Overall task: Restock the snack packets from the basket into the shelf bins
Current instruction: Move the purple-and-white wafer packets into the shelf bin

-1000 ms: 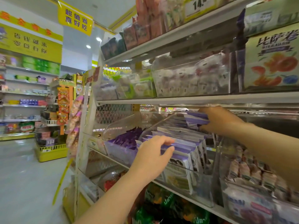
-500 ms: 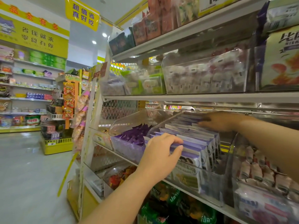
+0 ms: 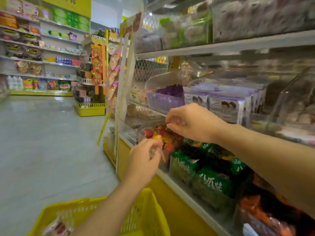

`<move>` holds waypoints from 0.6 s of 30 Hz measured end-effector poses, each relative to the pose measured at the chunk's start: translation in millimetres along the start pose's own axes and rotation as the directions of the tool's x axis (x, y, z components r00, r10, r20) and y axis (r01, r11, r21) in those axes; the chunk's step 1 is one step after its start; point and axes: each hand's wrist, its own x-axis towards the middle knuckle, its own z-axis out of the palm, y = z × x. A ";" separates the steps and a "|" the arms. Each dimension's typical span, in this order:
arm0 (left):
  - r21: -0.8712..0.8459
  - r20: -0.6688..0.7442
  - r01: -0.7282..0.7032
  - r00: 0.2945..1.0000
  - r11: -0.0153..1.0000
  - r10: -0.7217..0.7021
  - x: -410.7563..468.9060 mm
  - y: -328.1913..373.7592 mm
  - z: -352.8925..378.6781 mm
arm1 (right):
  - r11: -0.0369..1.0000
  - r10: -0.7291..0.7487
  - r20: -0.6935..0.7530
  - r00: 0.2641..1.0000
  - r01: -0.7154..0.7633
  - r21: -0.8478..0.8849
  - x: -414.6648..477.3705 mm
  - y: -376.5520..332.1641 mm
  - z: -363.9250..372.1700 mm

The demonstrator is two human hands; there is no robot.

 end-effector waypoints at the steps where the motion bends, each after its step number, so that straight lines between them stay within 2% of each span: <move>1: 0.003 0.006 0.048 0.999 0.999 -0.048 -14.1 -14.1 -2.0 | 1.000 -0.006 0.027 1.000 0.005 0.024 -4.5 -7.2 23.0; 5: 0.055 0.057 0.242 0.968 0.969 -0.245 -64.4 -68.4 -6.5 | 0.990 0.016 0.213 0.977 -0.046 0.137 -24.7 -31.3 122.6; 9: 0.102 0.161 0.425 0.885 0.899 -0.437 -111.5 -121.0 -0.5 | 0.969 0.033 0.425 0.904 -0.133 0.209 -48.6 -42.4 222.5; 12: 0.185 0.280 0.501 0.798 0.845 -0.534 -150.9 -162.7 5.6 | 0.960 0.028 0.620 0.784 -0.194 0.201 -69.6 -48.0 293.6; 15: 0.290 0.361 0.549 0.695 0.784 -0.621 -180.3 -202.3 9.0 | 0.968 -0.008 0.755 0.656 -0.184 0.171 -84.9 -52.2 350.6; 18: 0.384 0.430 0.625 0.530 0.680 -0.731 -199.6 -236.0 14.3 | 0.971 -0.038 0.813 0.581 -0.172 0.168 -92.4 -58.0 393.7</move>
